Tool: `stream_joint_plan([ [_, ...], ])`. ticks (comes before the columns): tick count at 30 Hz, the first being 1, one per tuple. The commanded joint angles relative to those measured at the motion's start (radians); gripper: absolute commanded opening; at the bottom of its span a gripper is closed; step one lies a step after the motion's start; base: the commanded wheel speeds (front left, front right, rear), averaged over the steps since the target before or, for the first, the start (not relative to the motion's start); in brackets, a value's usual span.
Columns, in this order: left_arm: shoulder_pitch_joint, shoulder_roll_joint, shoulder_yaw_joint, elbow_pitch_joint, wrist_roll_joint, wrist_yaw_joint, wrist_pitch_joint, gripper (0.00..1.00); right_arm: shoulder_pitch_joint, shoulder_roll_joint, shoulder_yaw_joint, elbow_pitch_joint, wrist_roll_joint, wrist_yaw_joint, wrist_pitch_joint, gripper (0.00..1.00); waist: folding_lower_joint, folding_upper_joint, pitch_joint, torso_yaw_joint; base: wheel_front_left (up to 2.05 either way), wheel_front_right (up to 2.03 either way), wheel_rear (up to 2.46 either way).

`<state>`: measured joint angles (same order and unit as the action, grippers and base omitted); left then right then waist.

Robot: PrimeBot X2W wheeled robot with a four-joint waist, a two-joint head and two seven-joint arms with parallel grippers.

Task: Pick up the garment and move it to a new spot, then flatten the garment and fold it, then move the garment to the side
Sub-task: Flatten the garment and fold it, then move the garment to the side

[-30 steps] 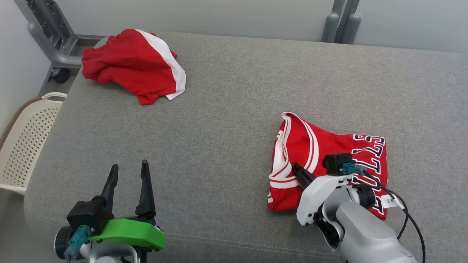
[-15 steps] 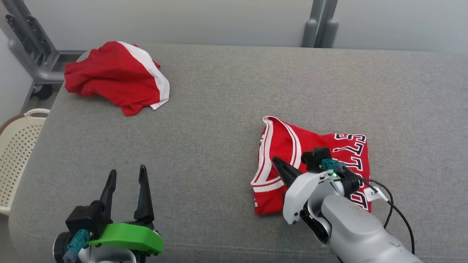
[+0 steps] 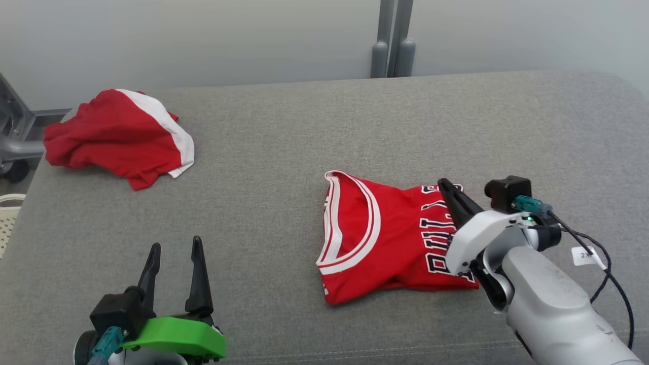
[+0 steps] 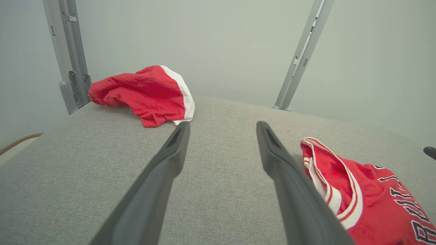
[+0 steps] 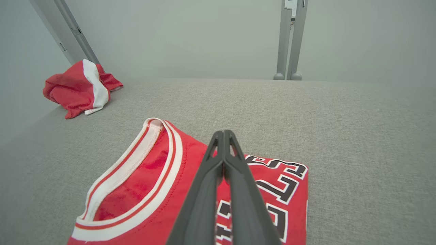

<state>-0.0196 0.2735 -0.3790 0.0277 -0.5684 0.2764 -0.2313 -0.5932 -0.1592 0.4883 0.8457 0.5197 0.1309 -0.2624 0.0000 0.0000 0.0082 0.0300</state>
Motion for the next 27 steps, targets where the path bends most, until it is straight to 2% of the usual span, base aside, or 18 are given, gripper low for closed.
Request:
stream_joint_plan([
  [1,0.016,0.003,0.003,-0.004,-0.003,0.005,-0.005,1.00,0.015,-0.012,-0.013,-0.007,-0.012,0.000,-0.003,0.31,0.0000,0.0000,-0.008,-0.023,0.00,0.00,0.00],
  [2,0.017,0.003,0.002,-0.004,-0.003,0.005,-0.006,1.00,0.024,-0.017,-0.025,-0.009,-0.017,0.000,-0.003,0.45,0.0000,0.0000,-0.009,-0.029,0.00,0.00,0.00],
  [4,0.018,0.004,0.002,-0.006,-0.001,0.007,-0.007,1.00,0.039,-0.029,-0.047,-0.010,-0.020,0.000,-0.003,0.92,0.0000,0.0000,-0.008,-0.041,0.00,0.00,0.00],
  [5,0.018,0.004,0.002,-0.006,0.001,0.007,-0.008,1.00,0.043,-0.035,-0.057,-0.012,-0.022,0.000,-0.003,1.00,0.0000,0.0000,-0.008,-0.047,0.00,0.00,0.00],
  [11,0.014,0.005,0.000,-0.007,0.004,0.006,-0.010,1.00,0.079,-0.067,-0.099,-0.028,-0.028,0.000,0.026,1.00,0.0000,0.0000,-0.004,-0.068,0.00,0.00,0.00],
  [17,0.010,0.009,-0.002,-0.009,0.007,0.004,-0.013,1.00,0.112,-0.091,-0.125,-0.060,0.000,0.000,0.107,1.00,0.0000,0.0000,0.003,-0.069,0.00,0.00,0.00],
  [27,-0.030,0.007,-0.007,-0.010,0.017,0.003,-0.014,1.00,0.122,-0.135,-0.161,-0.091,0.135,0.000,0.333,1.00,0.0000,0.0000,0.056,0.010,0.00,0.00,0.00],
])
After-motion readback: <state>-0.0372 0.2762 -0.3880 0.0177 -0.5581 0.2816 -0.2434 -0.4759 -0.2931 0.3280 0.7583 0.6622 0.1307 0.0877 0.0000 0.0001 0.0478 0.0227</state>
